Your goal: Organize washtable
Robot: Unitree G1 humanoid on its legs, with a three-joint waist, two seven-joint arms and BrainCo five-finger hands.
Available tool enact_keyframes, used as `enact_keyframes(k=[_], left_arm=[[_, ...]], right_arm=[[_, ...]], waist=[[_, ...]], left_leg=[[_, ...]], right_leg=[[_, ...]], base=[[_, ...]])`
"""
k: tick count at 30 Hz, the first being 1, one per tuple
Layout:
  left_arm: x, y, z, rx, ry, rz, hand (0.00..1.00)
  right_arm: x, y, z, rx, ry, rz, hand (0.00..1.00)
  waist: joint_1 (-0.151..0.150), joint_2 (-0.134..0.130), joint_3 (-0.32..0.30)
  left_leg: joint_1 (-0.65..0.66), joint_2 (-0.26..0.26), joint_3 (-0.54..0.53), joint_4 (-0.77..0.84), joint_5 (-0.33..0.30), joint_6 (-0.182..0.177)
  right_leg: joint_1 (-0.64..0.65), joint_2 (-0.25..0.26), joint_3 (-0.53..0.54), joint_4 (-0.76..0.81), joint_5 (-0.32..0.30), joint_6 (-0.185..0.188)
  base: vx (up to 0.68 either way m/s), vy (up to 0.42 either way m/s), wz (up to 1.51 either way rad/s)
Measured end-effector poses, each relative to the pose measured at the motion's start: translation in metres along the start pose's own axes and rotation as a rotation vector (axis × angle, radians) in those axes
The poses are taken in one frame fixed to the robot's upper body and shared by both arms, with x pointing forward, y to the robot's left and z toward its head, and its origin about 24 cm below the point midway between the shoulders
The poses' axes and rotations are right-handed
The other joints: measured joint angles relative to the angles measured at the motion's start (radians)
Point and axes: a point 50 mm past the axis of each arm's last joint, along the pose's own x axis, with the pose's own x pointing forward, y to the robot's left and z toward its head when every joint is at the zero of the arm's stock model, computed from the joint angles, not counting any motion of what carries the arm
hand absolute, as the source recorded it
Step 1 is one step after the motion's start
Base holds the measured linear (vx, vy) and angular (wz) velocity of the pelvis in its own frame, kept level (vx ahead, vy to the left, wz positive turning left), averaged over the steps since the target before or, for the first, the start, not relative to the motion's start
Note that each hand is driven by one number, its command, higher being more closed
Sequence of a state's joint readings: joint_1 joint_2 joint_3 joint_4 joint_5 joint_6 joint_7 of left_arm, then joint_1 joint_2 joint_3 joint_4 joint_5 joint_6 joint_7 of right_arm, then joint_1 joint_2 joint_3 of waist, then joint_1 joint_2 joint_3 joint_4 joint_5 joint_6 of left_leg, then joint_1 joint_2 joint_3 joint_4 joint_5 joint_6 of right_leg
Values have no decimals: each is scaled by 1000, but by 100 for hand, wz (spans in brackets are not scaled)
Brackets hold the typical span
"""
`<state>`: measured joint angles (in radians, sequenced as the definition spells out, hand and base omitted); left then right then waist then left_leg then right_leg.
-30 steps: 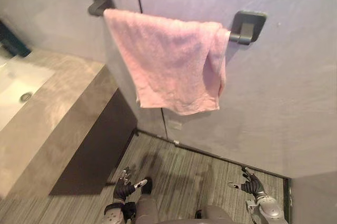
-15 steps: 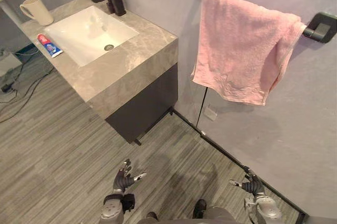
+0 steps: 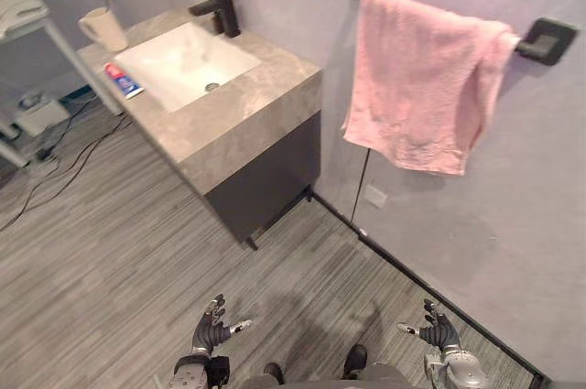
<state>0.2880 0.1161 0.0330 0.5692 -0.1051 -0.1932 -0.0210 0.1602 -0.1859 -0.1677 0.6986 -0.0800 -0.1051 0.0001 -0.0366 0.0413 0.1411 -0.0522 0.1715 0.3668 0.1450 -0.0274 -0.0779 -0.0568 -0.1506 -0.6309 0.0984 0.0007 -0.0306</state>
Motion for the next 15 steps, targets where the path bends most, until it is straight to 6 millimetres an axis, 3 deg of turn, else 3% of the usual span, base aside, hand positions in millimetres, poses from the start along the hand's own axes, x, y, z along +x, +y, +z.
enact_keyframes(k=[2,4,6,7,8,9,10,12,14,15], left_arm=[[-1,-1,-1,-23,1,7,0],[1,-7,5,-43,-27,-1,0],[3,-15,10,-63,-49,-12,0],[8,-13,14,-57,-55,-11,0],[8,-8,17,-43,-67,-4,0],[8,-5,16,-37,-65,2,0],[6,-1,14,-26,-57,9,0],[6,0,14,-25,-56,11,0],[4,0,11,-23,-49,10,0],[3,0,10,-18,-44,4,0]], right_arm=[[3,-3,3,-29,-7,1,0],[1,-8,-3,-48,18,-7,0],[-1,-13,-8,-59,34,-16,0],[-2,-7,-14,-43,64,-7,0],[-3,5,-18,-29,77,26,0],[-3,11,-18,-17,77,39,0],[-4,19,-18,-1,77,52,0],[-4,20,-18,1,76,54,0],[-3,19,-17,0,76,54,0],[-4,19,-18,1,76,53,0]], waist=[[-4,-12,2],[-8,-4,-4],[-8,31,-21],[-4,8,-18],[2,-26,-9],[5,-37,-6],[9,-45,-6],[29,-38,-3],[52,-27,6],[31,-27,14]], left_leg=[[18,65,198,86,-35,49],[29,99,285,113,-40,47],[32,109,274,27,-19,-5],[26,61,258,-8,1,-24],[-2,29,229,32,-24,7],[-23,26,210,71,-48,19],[-75,33,172,177,-107,38],[-131,52,131,318,-196,61],[-164,33,92,398,-267,82],[-169,-35,17,400,-295,106]], right_leg=[[-1,-73,-54,22,5,12],[2,-120,-114,17,29,57],[0,-142,-171,10,66,85],[6,-187,-197,10,88,104],[18,-222,-219,0,129,122],[27,-233,-230,-4,142,128],[50,-248,-260,-9,161,137],[79,-263,-277,0,174,156],[80,-299,-233,67,123,127],[15,-312,-8,197,-66,40]], base=[[-60,197,78],[-103,303,103],[-103,483,114],[-48,431,104],[-26,408,99],[-15,362,85],[1,283,67],[-17,376,52],[-65,454,66],[-80,383,95]])
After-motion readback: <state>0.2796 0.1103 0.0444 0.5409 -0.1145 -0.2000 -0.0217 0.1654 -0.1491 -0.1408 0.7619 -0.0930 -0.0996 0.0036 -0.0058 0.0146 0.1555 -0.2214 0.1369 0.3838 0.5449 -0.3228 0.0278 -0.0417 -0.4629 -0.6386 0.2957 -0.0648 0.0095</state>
